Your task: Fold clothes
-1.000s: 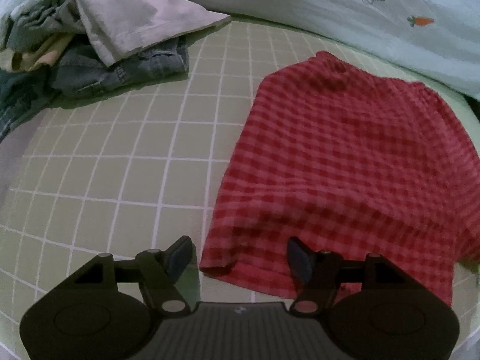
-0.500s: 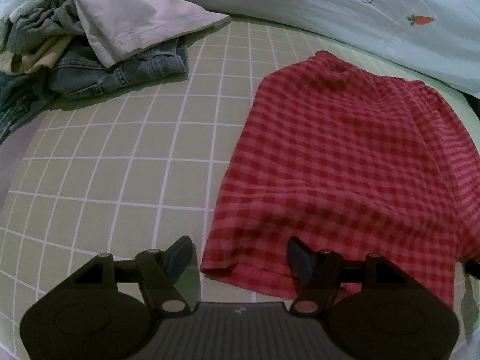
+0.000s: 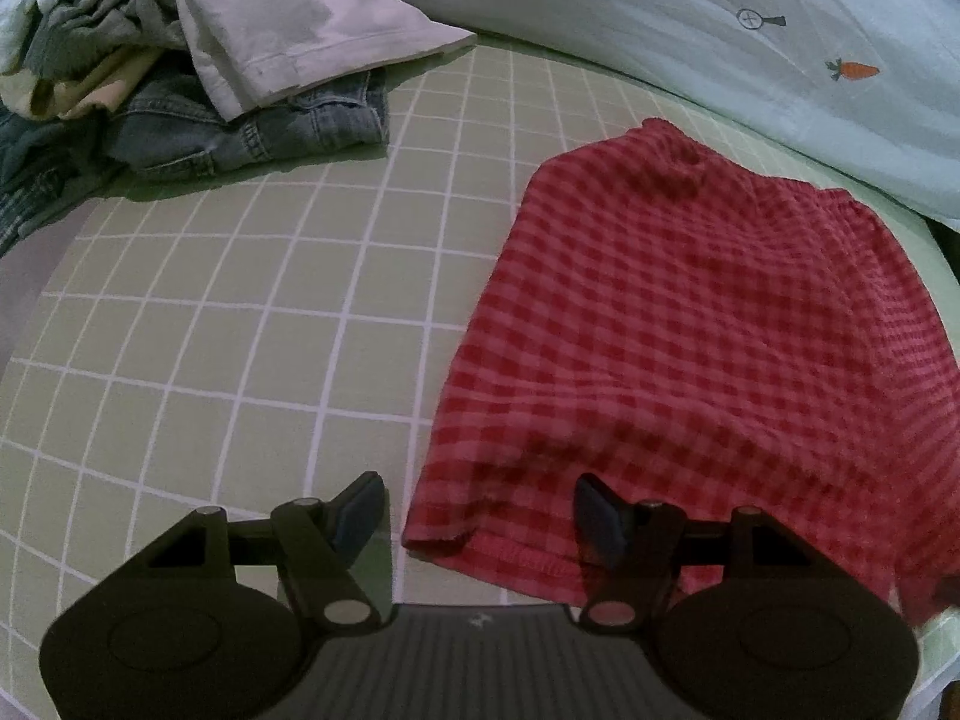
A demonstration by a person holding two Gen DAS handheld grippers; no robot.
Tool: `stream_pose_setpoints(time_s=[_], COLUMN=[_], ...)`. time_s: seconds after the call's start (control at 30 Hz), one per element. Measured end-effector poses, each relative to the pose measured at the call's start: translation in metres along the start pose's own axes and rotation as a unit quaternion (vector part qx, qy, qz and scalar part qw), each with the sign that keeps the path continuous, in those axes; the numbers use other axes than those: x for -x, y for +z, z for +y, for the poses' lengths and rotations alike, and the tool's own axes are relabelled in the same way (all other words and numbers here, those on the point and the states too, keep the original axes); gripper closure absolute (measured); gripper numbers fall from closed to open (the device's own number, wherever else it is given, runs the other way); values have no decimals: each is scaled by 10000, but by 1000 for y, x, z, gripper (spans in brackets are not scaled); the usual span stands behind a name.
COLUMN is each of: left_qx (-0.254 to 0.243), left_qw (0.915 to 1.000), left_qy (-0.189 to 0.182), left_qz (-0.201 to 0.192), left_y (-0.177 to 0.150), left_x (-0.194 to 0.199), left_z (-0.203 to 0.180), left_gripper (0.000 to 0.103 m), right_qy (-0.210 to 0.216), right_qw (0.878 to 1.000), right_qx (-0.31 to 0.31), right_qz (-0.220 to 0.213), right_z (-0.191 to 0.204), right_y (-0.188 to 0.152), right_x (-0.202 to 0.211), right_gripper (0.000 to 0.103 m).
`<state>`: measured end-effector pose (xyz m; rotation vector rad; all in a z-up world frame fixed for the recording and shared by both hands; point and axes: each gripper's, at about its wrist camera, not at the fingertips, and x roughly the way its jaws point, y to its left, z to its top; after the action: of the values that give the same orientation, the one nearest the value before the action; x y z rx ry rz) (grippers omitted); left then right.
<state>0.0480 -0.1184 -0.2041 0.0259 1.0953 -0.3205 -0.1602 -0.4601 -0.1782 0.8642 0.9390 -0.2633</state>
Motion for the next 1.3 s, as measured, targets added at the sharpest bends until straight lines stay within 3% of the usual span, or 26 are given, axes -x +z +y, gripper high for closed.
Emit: stream_pose_setpoints(time_s=[0.13,0.27,0.33,0.4,0.47,0.6,0.73,0.8,0.93,1.3], left_qx=[151,236,269,281,261,175,243,373,524,279], left_qw=[9999,9997,9996,9996,9996,9998,9997,9993,9986,9947], left_qy=[16,11,21,-16,-49,-96,53,61,11,-535], left_qz=[33,40,40,45,51,42,13,11,-88,-838], left_y=[1,2,3,4,3,2,1,1,6,47], left_x=[2,3,3,3,3,4,4,5,10,35], left_z=[5,8,8,8,6,2,4,9,10,-114], left_gripper=[36,39,40,41,46,65,93,97,101,101], right_qy=[272,-182,-351,-671,-1082,-1832,-2067,-2168,-1937,-1834], right_qw=[9990,9996,9975,9917,9807,9550,9550,9560,9657,9707], right_qx=[-281,230,504,866,1315,2073,2009,1887,1581,1036], right_qz=[194,-46,-341,-675,-962,-1068,-701,-579,-695,-1157], right_z=[-3,10,18,27,36,46,36,34,27,-26], right_y=[-12,-8,-2,4,8,12,14,14,14,55], right_x=[4,19,25,23,18,-6,-29,-34,-23,15], right_gripper=[95,57,48,20,13,13,17,19,19,19])
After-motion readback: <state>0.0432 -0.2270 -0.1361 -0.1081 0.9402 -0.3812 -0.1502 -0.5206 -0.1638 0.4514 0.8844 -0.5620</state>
